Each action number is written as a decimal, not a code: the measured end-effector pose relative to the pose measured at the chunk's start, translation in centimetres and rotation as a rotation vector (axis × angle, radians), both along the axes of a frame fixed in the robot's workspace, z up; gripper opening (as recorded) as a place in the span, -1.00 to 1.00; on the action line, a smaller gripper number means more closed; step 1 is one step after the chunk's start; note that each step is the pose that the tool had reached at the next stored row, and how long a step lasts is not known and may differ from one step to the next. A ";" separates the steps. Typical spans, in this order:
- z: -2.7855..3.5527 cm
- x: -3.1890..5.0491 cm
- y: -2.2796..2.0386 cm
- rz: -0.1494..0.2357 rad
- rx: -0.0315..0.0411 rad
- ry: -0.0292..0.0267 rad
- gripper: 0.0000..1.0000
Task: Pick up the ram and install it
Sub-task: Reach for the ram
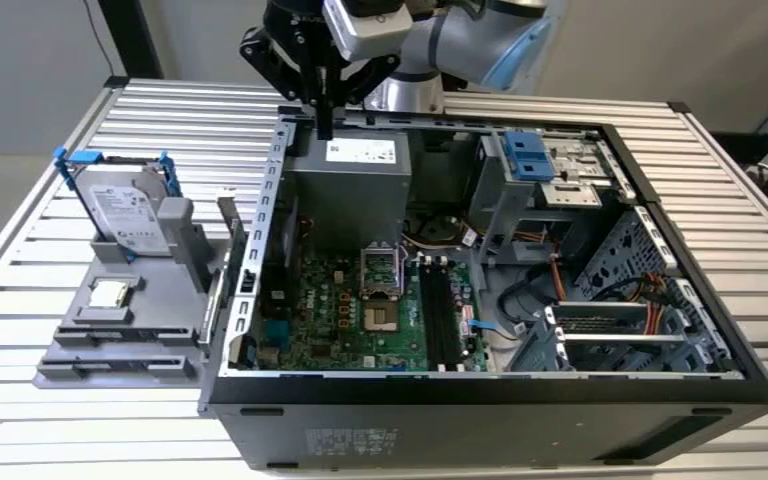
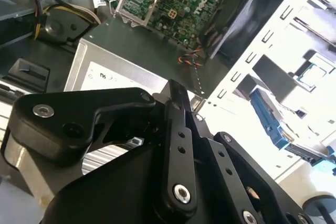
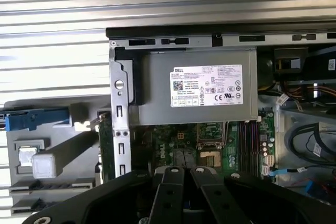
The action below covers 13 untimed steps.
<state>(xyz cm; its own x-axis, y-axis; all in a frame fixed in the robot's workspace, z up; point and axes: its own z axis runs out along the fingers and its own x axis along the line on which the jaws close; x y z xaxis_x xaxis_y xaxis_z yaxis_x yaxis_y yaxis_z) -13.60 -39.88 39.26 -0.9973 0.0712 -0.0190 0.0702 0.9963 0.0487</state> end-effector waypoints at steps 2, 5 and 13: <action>0.00 -0.53 0.00 0.000 0.0001 0.0000 -1.00; 0.00 -1.22 0.00 0.000 0.0000 0.0000 -1.00; 0.00 -3.34 0.00 0.001 0.0000 0.0000 -1.00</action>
